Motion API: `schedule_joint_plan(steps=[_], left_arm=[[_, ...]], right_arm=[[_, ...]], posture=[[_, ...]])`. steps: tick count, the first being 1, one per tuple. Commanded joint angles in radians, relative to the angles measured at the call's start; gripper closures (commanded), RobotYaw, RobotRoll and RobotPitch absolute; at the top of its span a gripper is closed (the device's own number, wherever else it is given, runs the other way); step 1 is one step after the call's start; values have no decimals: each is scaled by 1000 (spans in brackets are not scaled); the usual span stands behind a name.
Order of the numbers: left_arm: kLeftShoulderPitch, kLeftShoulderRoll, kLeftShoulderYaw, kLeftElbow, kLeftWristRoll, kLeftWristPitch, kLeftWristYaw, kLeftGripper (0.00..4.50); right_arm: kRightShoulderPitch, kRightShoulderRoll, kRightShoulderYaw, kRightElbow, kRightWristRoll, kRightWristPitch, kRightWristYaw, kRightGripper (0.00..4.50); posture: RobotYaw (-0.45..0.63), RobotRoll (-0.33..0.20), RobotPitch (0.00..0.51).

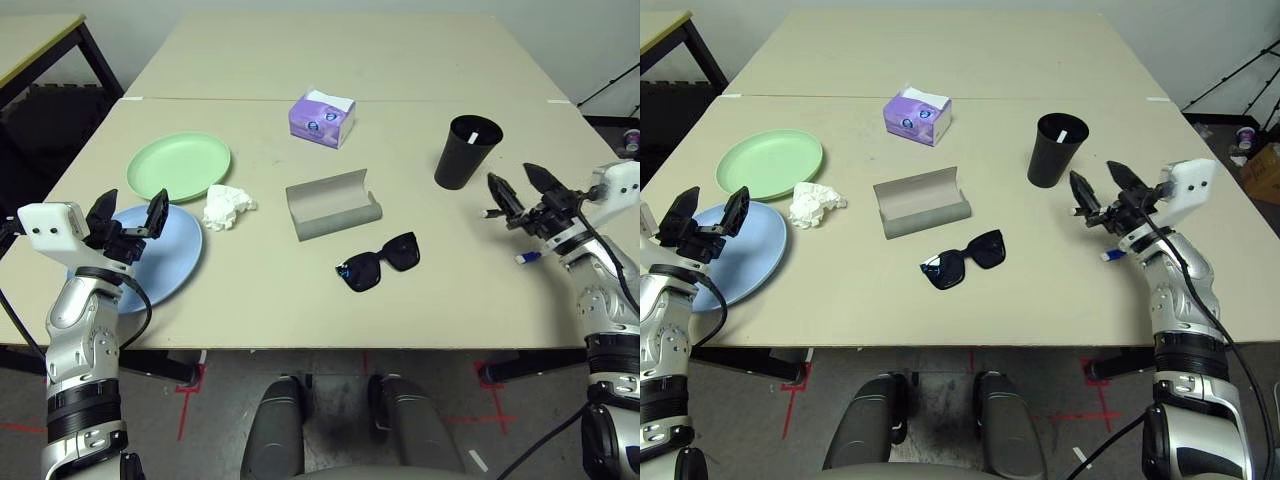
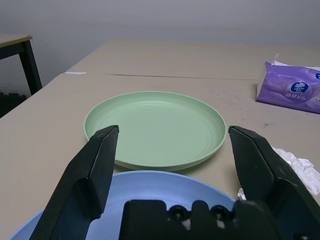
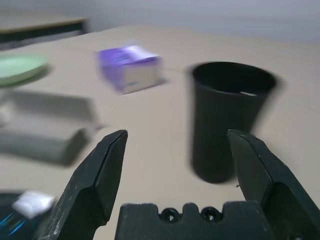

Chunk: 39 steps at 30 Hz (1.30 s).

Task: Organize and tidy the items on the table.

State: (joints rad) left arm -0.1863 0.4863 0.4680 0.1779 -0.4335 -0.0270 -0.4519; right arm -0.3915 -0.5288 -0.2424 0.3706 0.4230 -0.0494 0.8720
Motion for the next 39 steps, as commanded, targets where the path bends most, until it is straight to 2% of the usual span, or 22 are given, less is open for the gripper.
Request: schedule_joint_plan(steps=[1, 11, 24, 29, 31, 39], left_arm=[[9, 4, -11, 2, 10, 8, -6, 0], [22, 4, -14, -8, 8, 13, -6, 0], [54, 25, -3, -40, 1, 33, -14, 0], [75, 103, 4, -73, -26, 77, -96, 0], [80, 161, 12, -82, -51, 116, -157, 0], [39, 308, 69, 17, -80, 208, -232, 0]], right_arm=[[-17, -32, 44, -2, 6, -17, 142, 75], [-98, -71, 137, 48, -20, -45, 401, 75], [-109, -30, 169, 82, -57, -123, 446, 75], [-115, -33, 177, 51, -50, -107, 471, 75], [-117, -31, 179, 44, -49, -103, 472, 75], [-99, -16, 201, -10, -42, -81, 470, 75]], posture=[[-24, 0, 97], [-8, 0, 107], [14, 0, 118], [26, 0, 127], [29, 0, 128], [32, 0, 135]])
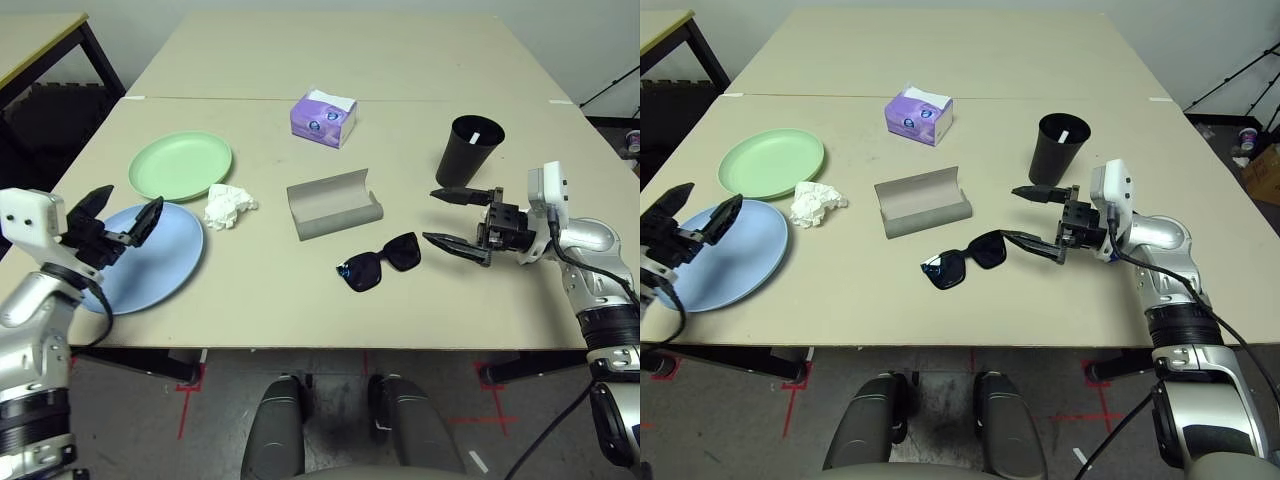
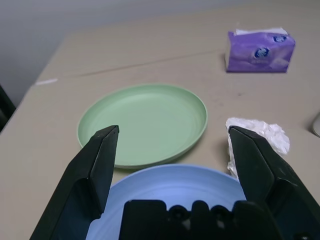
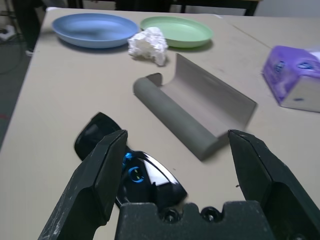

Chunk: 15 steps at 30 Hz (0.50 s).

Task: Organize and tidy the items on the table.

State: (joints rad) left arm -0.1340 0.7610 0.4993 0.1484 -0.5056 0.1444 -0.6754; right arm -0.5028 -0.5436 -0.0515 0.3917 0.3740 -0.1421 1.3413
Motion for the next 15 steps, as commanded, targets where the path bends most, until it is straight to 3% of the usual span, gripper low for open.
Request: schedule_joint_plan(steps=[1, 10, 15], left_arm=[[-18, 43, 47, 60, -6, 45, -2, 0], [-10, 80, 92, 119, 35, 153, 95, 0], [-2, 125, 68, 107, 30, 316, 90, 0]], right_arm=[[15, -1, 11, -39, 8, 15, -1, 75], [29, 3, 12, -81, 9, 40, -10, 75], [38, 0, 14, -101, 11, 49, -13, 75]], posture=[[32, 0, 136], [28, 0, 144], [21, 0, 150]])
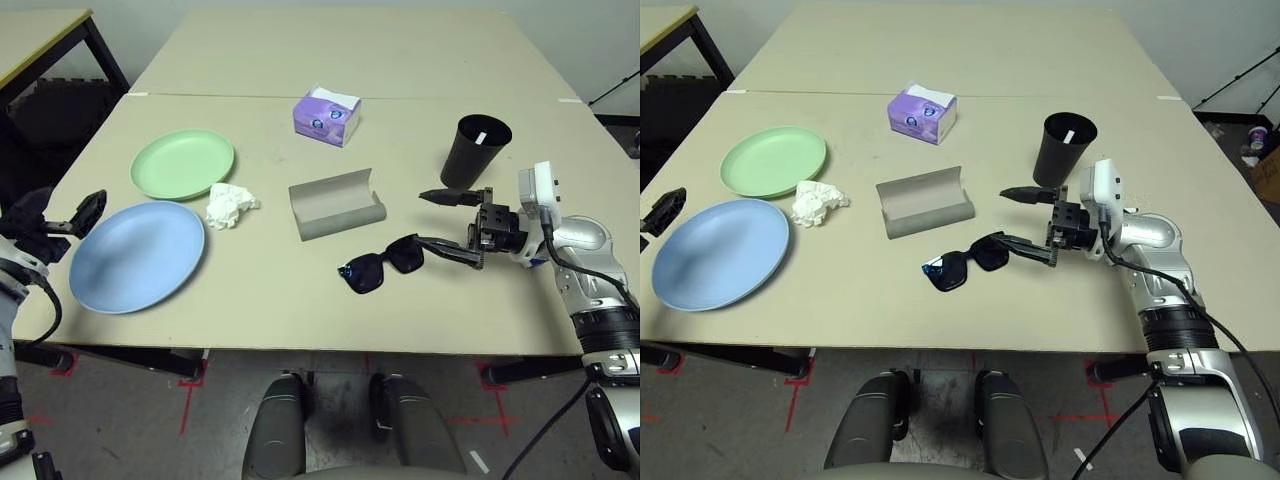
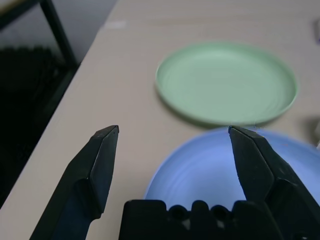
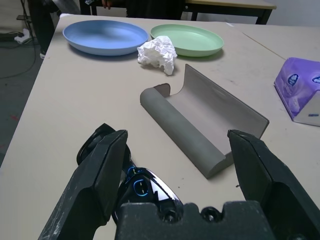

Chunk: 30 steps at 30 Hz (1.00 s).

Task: Organize and tidy the items on the table.

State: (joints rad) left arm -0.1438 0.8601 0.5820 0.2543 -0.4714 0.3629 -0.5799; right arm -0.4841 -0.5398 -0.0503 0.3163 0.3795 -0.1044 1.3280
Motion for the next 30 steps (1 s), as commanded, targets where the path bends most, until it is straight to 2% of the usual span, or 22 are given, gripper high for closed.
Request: schedule_joint_plan(steps=[1, 10, 20, 30], left_arm=[[4, 37, -23, 3, 2, 111, -15, 0], [-19, 114, -79, 47, 28, 228, -84, 0], [-71, 170, -121, 197, 94, 222, -109, 0], [-114, 166, -93, 275, 82, 293, -102, 0]], right_arm=[[21, -4, 13, -29, 5, 13, -1, 75], [27, -13, 15, -47, 0, 11, 8, 75], [43, -13, 14, -80, 10, 30, 3, 75], [56, -14, 12, -111, 12, 45, -4, 75]], posture=[[20, 0, 150], [10, 0, 154], [2, 0, 160], [-6, 0, 164]])
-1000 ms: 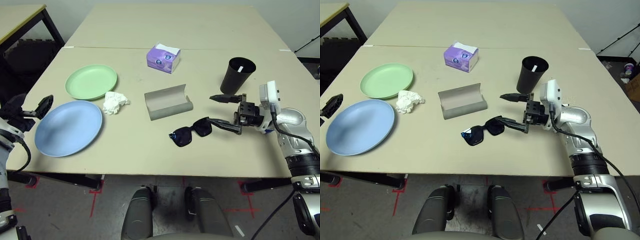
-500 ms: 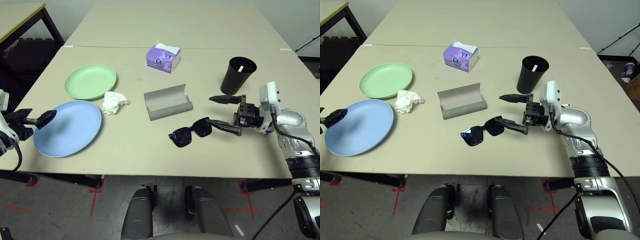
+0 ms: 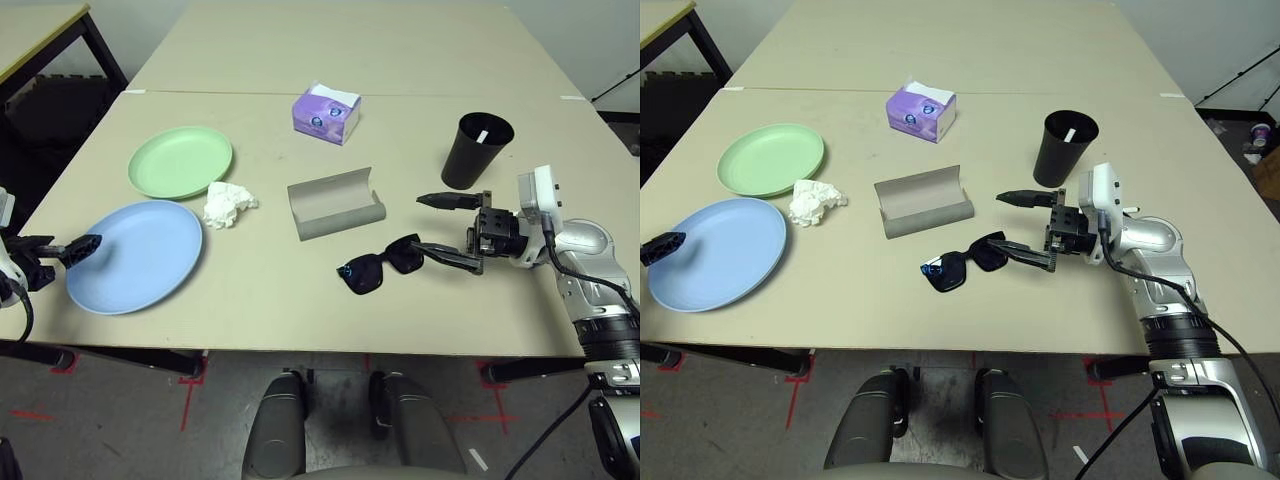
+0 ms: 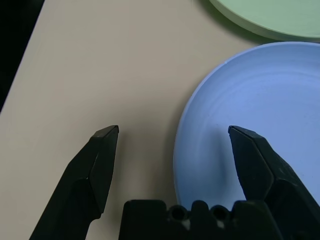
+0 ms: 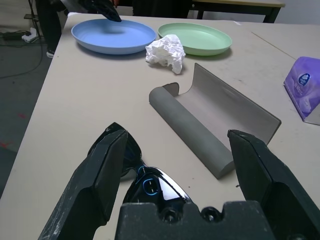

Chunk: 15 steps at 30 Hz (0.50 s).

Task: Organize and tidy the items on the table.

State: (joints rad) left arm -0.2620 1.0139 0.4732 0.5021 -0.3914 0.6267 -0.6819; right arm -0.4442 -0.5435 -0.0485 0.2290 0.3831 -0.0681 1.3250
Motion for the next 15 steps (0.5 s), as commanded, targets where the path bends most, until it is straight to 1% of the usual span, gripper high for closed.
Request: schedule_joint_plan(steps=[1, 5, 7, 8, 10, 12, 13, 15], left_arm=[[9, 12, 14, 26, 2, 36, -4, 0], [18, 7, 9, 21, 0, 51, -15, 0], [22, 6, 5, 18, 2, 56, -19, 389], [24, 5, 5, 17, 2, 59, -20, 626], [24, 5, 3, 17, 4, 61, -23, 1328], [25, 4, 0, 18, 7, 61, -25, 2136], [26, 5, -2, 18, 8, 61, -27, 2445], [26, 5, -4, 18, 10, 61, -30, 3269]], right_arm=[[17, -11, 10, -26, 8, 10, -2, 75], [18, -12, 9, -32, 7, 12, -3, 75], [16, -12, 8, -33, 7, 13, -5, 0], [16, -12, 8, -34, 7, 14, -5, 0], [14, -12, 8, -34, 6, 13, -6, 0], [13, -12, 8, -33, 6, 13, -7, 0], [12, -13, 7, -33, 5, 13, -8, 0], [11, -13, 7, -33, 5, 13, -9, 0]], posture=[[-7, 0, 164], [-8, 0, 164], [-8, 0, 163], [-8, 0, 163], [-9, 0, 164], [-9, 0, 163], [-9, 0, 163], [-10, 0, 164]])
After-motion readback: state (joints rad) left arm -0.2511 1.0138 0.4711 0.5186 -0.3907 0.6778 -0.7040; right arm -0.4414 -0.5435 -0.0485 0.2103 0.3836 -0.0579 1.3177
